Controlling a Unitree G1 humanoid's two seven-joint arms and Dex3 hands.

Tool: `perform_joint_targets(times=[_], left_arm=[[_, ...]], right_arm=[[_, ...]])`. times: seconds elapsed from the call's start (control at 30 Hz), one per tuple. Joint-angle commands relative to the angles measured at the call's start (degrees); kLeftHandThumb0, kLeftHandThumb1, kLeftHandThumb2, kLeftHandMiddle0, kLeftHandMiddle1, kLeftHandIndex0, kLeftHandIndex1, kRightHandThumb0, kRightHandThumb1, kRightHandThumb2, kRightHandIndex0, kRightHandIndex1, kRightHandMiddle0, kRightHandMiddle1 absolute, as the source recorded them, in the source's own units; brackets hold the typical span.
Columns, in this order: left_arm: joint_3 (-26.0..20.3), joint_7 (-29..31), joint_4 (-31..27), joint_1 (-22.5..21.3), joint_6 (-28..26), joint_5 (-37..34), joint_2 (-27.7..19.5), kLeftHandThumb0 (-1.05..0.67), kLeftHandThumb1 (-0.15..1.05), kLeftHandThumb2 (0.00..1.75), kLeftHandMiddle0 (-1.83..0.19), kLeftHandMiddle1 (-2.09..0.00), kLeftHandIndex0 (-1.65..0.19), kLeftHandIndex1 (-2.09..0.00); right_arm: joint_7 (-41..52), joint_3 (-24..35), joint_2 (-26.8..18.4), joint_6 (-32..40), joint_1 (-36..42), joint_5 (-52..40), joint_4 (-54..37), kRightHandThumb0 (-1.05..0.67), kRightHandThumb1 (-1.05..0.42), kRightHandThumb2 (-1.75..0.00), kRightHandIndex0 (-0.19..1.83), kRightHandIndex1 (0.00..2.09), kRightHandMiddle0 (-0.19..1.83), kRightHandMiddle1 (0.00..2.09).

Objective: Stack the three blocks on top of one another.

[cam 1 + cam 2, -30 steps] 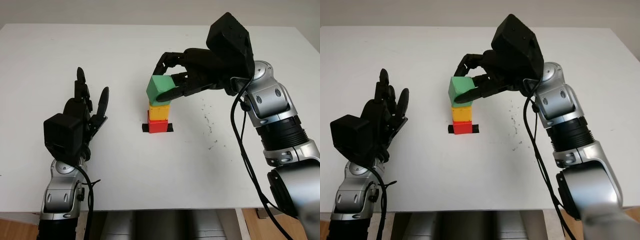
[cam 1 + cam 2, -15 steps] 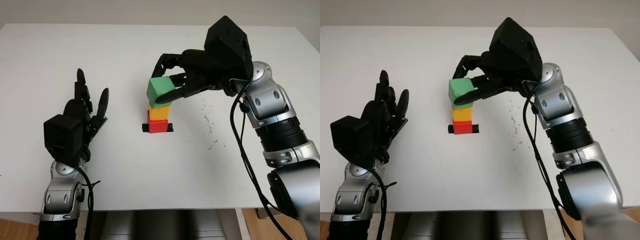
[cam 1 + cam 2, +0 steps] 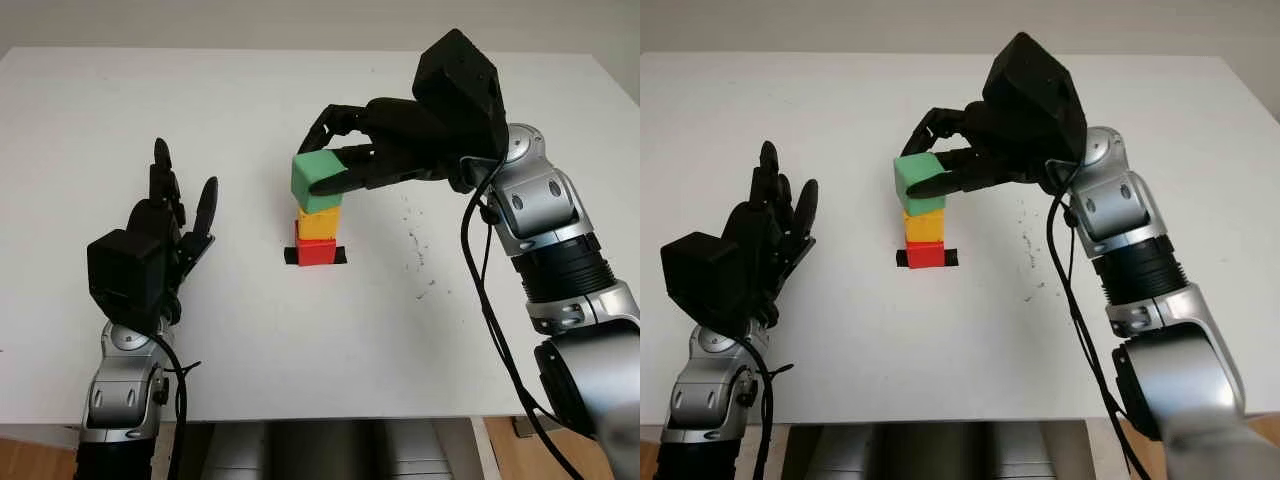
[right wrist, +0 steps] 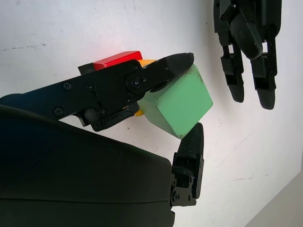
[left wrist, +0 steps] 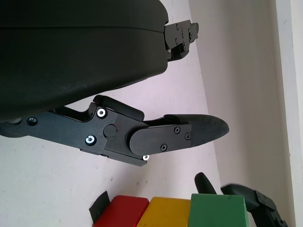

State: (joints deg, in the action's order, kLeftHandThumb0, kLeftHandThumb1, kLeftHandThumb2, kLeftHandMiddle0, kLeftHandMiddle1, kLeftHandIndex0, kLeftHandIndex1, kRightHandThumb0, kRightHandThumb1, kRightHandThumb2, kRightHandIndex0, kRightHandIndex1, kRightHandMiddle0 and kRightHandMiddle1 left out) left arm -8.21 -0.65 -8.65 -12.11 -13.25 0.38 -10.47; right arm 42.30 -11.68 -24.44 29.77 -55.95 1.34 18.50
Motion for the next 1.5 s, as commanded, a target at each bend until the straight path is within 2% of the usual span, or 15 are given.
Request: perform_joint_targets(times=[0.0, 0.33, 0.43, 0.53, 0.67, 0.77, 0.87, 0.97, 1.03, 1.13, 1.3, 1.47], left_arm=[[-0.1, 0.2, -0.2, 0.8, 0.5, -0.1, 0.0, -0.64, 1.05, 0.51, 0.19, 0.00, 0.19, 0.00], [-0.2, 0.1, -0.4, 0.9, 0.4, 0.1, 0.1, -0.65, 1.05, 0.50, 0.19, 0.00, 0.19, 0.00], [-0.1, 0.0, -0.4, 0.9, 0.4, 0.2, 0.1, -0.65, 1.05, 0.50, 0.19, 0.00, 0.19, 0.00], [-0.2, 0.0, 0.0, 0.8, 0.6, 0.2, 0.1, -0.65, 1.05, 0.50, 0.19, 0.00, 0.19, 0.00], [-0.3, 0.0, -0.2, 0.9, 0.3, 0.1, 0.0, -0.65, 1.05, 0.50, 0.19, 0.00, 0.19, 0.00], [-0.6, 0.2, -0.1, 0.9, 0.4, -0.2, -0.1, -0.66, 1.05, 0.50, 0.19, 0.00, 0.19, 0.00], [-0.8, 0.2, -0.1, 0.8, 0.5, -0.4, -0.2, -0.67, 1.05, 0.49, 0.19, 0.00, 0.19, 0.00], [-1.0, 0.4, -0.1, 0.8, 0.7, -0.4, -0.4, -0.67, 1.05, 0.49, 0.19, 0.00, 0.19, 0.00], [-1.4, 0.4, 0.1, 0.7, 0.9, -0.7, -0.4, -0.67, 1.05, 0.49, 0.19, 0.00, 0.19, 0.00], [-1.8, 0.6, 0.3, 0.6, 1.1, -1.0, -0.5, -0.68, 1.05, 0.49, 0.19, 0.00, 0.19, 0.00], [-3.2, 0.9, 0.9, 0.1, 1.5, -2.2, -0.6, -0.68, 1.05, 0.48, 0.19, 0.00, 0.19, 0.00], [-4.6, 1.2, 2.1, -0.6, 3.6, -4.2, -0.5, -0.65, 1.05, 0.46, 0.19, 0.00, 0.19, 0.00]], right_arm=[[-0.3, 0.8, 0.3, 0.5, 0.2, -0.5, -1.0, -0.50, -0.97, -0.05, 0.14, 0.02, -0.07, 1.04], [0.5, 1.1, -0.7, -0.9, 1.1, -1.1, -2.2, -0.51, -0.93, -0.05, 0.11, 0.02, -0.12, 0.89], [1.1, 1.5, -1.3, -1.2, 1.6, -1.3, -3.6, -0.56, -0.92, -0.05, 0.10, 0.02, -0.13, 0.84], [2.7, 2.5, -2.3, -1.2, 1.8, -2.6, -4.8, -0.61, -0.92, -0.05, 0.02, 0.02, -0.12, 0.61], [5.8, 5.4, -3.9, 0.9, 2.0, -6.5, -6.6, -0.69, -0.93, -0.05, -0.16, 0.01, -0.18, 0.18], [6.9, 8.0, -3.9, 0.5, 2.5, -9.7, -6.1, -0.74, -0.93, -0.06, -0.19, 0.00, -0.19, 0.03], [5.4, 12.0, -3.2, 0.0, 4.1, -13.1, -6.6, -0.82, -0.97, -0.07, -0.19, 0.00, -0.19, 0.00], [1.1, 14.5, -2.2, -1.4, 6.6, -14.3, -8.7, -0.88, -1.04, -0.18, -0.19, 0.00, -0.19, 0.00], [-2.1, 16.0, -1.2, -4.4, 9.1, -14.4, -9.8, -0.79, -1.05, -0.44, -0.19, 0.00, -0.19, 0.00], [-5.5, 16.7, 0.2, -7.5, 11.8, -14.0, -9.9, -0.77, -1.05, -0.63, -0.19, 0.00, -0.19, 0.00], [-14.7, 18.5, 4.9, -8.8, 15.8, -14.3, -10.6, -0.77, -1.05, -0.66, -0.19, 0.00, -0.19, 0.00], [-21.1, 18.3, 8.4, -13.4, 19.1, -12.2, -7.2, -0.74, -1.05, -0.75, -0.19, 0.00, -0.19, 0.00]])
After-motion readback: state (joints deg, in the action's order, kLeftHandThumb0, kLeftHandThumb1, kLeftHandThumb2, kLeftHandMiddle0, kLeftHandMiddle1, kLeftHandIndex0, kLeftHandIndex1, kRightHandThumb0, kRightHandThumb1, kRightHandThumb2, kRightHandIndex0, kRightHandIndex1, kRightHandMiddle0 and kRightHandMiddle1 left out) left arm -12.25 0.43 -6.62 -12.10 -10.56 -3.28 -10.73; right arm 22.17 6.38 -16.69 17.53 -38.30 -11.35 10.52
